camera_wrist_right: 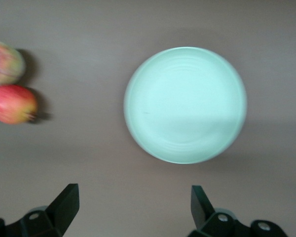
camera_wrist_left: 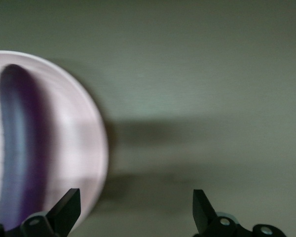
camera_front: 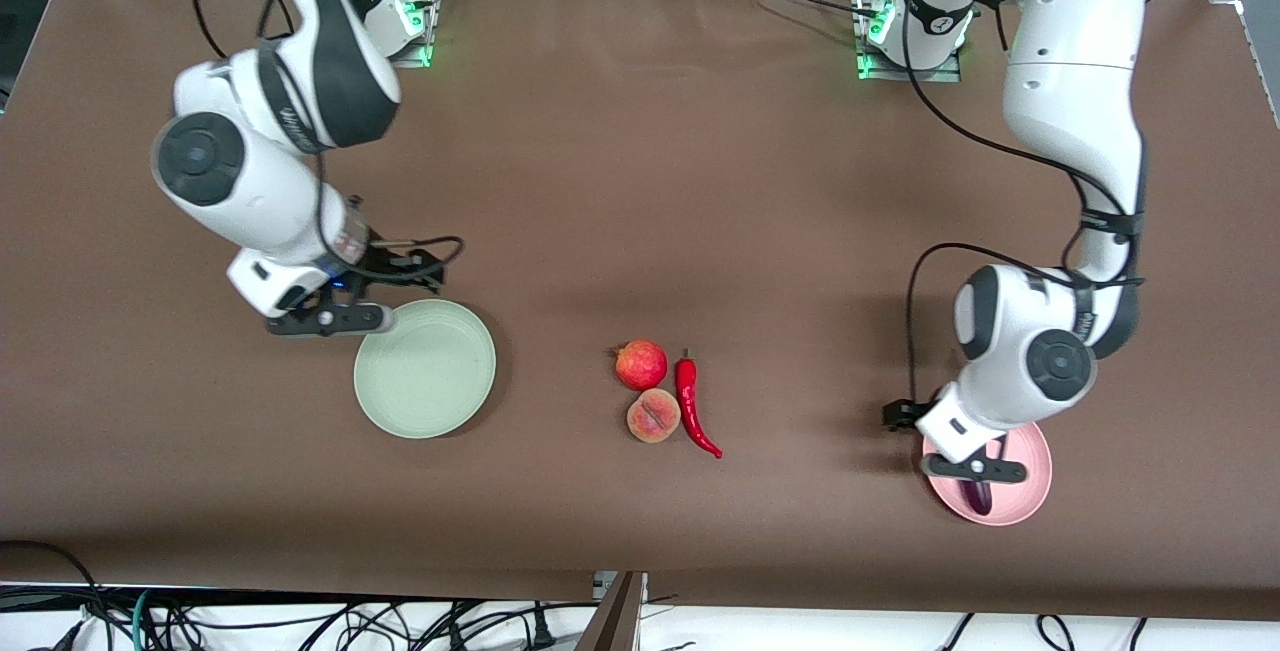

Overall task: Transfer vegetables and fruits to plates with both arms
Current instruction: 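Reach the right gripper toward the pomegranate while the left gripper rises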

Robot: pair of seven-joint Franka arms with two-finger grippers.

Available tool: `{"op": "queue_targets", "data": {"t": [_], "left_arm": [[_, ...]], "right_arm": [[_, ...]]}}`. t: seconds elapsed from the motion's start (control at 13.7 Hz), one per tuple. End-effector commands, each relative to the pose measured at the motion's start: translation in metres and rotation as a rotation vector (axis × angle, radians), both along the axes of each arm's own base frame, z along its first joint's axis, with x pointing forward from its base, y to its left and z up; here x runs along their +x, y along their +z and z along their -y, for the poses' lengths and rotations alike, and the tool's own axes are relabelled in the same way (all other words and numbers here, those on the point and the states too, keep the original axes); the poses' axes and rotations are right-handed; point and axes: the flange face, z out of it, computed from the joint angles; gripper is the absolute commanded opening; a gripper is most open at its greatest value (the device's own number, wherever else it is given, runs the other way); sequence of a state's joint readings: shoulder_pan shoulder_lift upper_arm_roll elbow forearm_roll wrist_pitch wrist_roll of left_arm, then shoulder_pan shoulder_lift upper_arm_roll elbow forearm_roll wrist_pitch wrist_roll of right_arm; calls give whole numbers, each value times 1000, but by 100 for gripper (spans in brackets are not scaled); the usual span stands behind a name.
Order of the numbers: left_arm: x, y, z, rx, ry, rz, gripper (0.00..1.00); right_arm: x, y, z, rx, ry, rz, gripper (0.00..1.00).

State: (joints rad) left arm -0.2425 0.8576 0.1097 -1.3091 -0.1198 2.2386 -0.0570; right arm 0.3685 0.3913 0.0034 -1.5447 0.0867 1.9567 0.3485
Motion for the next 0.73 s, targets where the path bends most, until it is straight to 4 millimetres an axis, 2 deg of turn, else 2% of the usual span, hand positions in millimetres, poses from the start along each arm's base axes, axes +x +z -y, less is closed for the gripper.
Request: {"op": "queue_targets", "data": {"t": [0.0,0.15,0.29,0.37,0.51,0.66], "left_arm": [[-7,9,48,-15,74,8,100],[-12,6,69,-21,108,7,100],[-16,1,84,-25,121,2,100],[-18,-3,87,-26,135,-2,100],[-19,-5,91,-26,138,-4,100],[-19,-7,95,-30,137,12,100]], "right_arm": [[16,-34,-87,48,-148,30,100],[23,-81,-135,102,-239,120,100],[19,-138,-169,147,-313,173,100],[15,-158,-181,146,-329,188,100],[10,-177,-200,131,-353,202,100],[6,-174,-225,154,-344,225,100]]}}
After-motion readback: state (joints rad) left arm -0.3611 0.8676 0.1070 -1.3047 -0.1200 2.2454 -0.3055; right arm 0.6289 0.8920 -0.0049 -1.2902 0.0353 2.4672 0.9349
